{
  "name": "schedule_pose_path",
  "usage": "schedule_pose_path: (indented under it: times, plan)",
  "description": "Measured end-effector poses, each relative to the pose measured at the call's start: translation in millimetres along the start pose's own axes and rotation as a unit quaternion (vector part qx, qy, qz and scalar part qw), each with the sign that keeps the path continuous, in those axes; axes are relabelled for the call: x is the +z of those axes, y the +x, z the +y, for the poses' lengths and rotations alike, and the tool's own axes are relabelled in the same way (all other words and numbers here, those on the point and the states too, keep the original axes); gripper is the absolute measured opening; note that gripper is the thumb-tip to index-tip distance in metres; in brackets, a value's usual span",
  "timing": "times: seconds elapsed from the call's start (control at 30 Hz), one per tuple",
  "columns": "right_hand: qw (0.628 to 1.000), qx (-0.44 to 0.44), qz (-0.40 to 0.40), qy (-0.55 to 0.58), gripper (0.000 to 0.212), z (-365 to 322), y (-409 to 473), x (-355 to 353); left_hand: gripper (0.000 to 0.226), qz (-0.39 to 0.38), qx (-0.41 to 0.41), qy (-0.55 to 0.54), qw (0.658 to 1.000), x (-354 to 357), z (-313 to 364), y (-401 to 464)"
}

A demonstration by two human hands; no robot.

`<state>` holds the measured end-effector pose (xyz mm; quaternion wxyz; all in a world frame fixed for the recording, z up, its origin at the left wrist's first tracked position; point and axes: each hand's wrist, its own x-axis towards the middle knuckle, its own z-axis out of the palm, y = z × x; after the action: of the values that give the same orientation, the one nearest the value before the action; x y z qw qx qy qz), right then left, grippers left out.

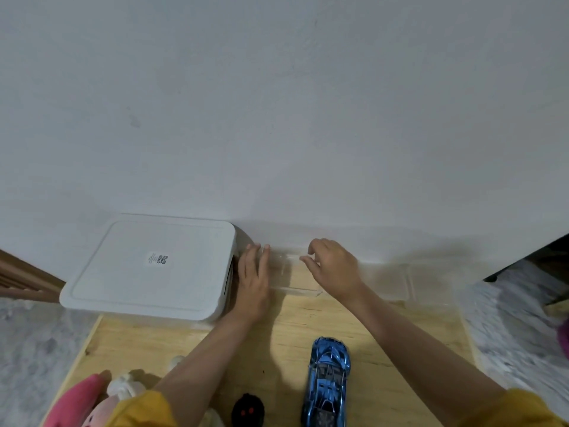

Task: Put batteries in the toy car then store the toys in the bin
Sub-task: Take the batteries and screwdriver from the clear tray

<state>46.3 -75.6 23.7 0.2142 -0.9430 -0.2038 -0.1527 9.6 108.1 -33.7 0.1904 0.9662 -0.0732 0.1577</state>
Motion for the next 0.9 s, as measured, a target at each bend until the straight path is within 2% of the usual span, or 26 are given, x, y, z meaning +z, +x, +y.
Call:
schedule_pose_path:
  times: [0.13,0.23,0.3,0.37,0.43,0.5,0.57,0.63,0.67,0.73,0.9]
  plan:
    - [0.993,0.082,0.041,0.070,0.022,-1,-3,14,0.100,-0.010,0.009,0.003,1.000,0,-4,3]
    - [0.984,0.114,0.073,0.118,0.010,-1,-12,20,0.114,-0.044,-0.001,-0.007,0.999,-1,-4,3]
    - [0.980,0.131,0.069,0.135,0.007,-1,-19,26,0.118,-0.040,-0.001,-0.007,0.999,0,-3,4]
    - [0.979,0.137,0.015,0.149,0.010,-1,-24,33,0.115,-0.022,0.007,-0.003,1.000,1,-2,6]
    - [0.977,0.131,-0.088,0.141,0.013,2,-21,41,0.114,-0.014,0.007,-0.004,1.000,1,-1,8]
    - [0.964,0.138,-0.200,0.111,0.011,4,-12,43,0.118,-0.018,0.000,-0.016,1.000,0,0,11]
    - [0.951,0.141,-0.261,0.091,0.014,5,-4,46,0.123,-0.050,-0.007,-0.035,0.998,-2,0,14]
    - [0.943,0.138,-0.297,0.067,0.020,6,3,49,0.109,-0.071,0.008,-0.057,0.996,-5,-3,13]
    - [0.939,0.135,-0.311,0.055,0.021,6,6,50,0.111,-0.080,0.013,-0.068,0.994,-6,-4,12]
    - [0.934,0.125,-0.334,0.036,0.020,6,10,51,0.128,-0.090,0.020,-0.091,0.992,-8,-2,12]
    - [0.932,0.099,-0.349,-0.010,0.022,1,14,53,0.119,-0.079,0.003,-0.112,0.991,-12,2,11]
